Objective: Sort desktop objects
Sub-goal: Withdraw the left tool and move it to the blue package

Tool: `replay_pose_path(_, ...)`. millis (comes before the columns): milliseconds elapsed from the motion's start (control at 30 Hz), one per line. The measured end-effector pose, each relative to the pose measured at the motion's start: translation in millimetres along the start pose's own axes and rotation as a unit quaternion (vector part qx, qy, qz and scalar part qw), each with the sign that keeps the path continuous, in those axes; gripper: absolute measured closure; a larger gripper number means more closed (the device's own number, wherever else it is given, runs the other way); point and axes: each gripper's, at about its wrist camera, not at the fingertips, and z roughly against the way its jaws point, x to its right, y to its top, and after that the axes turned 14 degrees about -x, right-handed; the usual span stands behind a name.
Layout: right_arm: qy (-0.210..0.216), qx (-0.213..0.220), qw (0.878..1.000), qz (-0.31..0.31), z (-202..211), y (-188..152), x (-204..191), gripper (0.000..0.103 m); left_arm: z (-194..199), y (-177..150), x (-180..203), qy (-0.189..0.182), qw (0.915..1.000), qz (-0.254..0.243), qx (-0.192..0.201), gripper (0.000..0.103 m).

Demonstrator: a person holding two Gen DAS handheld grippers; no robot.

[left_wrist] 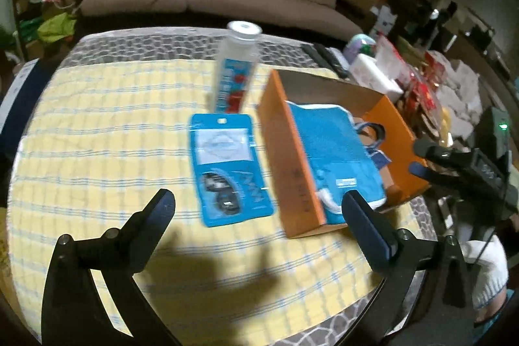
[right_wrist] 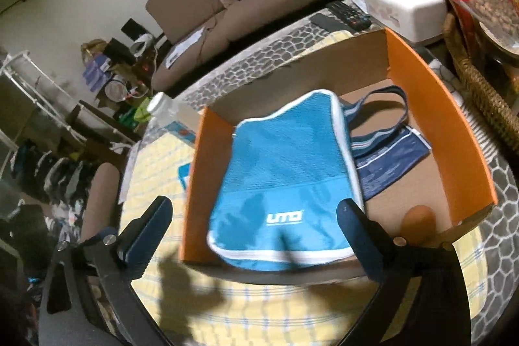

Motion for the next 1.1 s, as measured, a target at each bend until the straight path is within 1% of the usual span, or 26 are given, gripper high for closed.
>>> replay_pose_path(133, 0.009, 0.002, 1.0, 0.01, 0.6, -1.2, -22.6, 0.0, 2.5, -6.4, -26.2, 0.001, 0.9998, 0.019, -0.006, 0.0)
replay_pose_path(333, 0.036, 0.005, 0.999, 0.039, -2.7, -2.9, -69.4, 0.0, -6.5, -14.7, -62.9, -0.016, 0.998, 0.054, -0.03, 0.0)
replay_pose_path(433, 0.052, 0.001, 0.997, 0.053, -9.8, -4.6, -94.3, 0.0, -11.0, -16.8, -77.4, -0.018, 0.9972, 0.06, -0.041, 0.0)
replay_pose_path(600, 0.082, 0.0, 0.994, 0.068, -25.7, -9.9, -128.2, 0.0, -12.2, -7.7, -99.0, -0.012, 0.9972, 0.061, -0.042, 0.0)
replay_pose_path(700, 0.084, 0.001, 0.994, 0.07, -41.2, -11.6, -141.3, 0.0, -14.0, 2.7, -105.7, -0.006, 0.9978, 0.053, -0.039, 0.0)
replay_pose_path(833, 0.084, 0.017, 0.994, 0.064, -52.3, -11.6, -147.4, 0.0, -22.8, 17.9, -106.8, -0.003, 0.999, 0.028, -0.035, 0.0)
replay_pose_path(933, 0.085, 0.022, 0.994, 0.063, -61.7, -6.3, -150.6, 0.0, -36.8, 31.8, -104.8, -0.001, 0.9992, 0.011, -0.039, 0.0)
replay_pose_path(1100, 0.09, 0.024, 0.994, 0.057, -76.9, 1.9, -148.6, 0.0, -72.7, 54.7, -103.4, 0.007, 0.9984, -0.011, -0.054, 0.0)
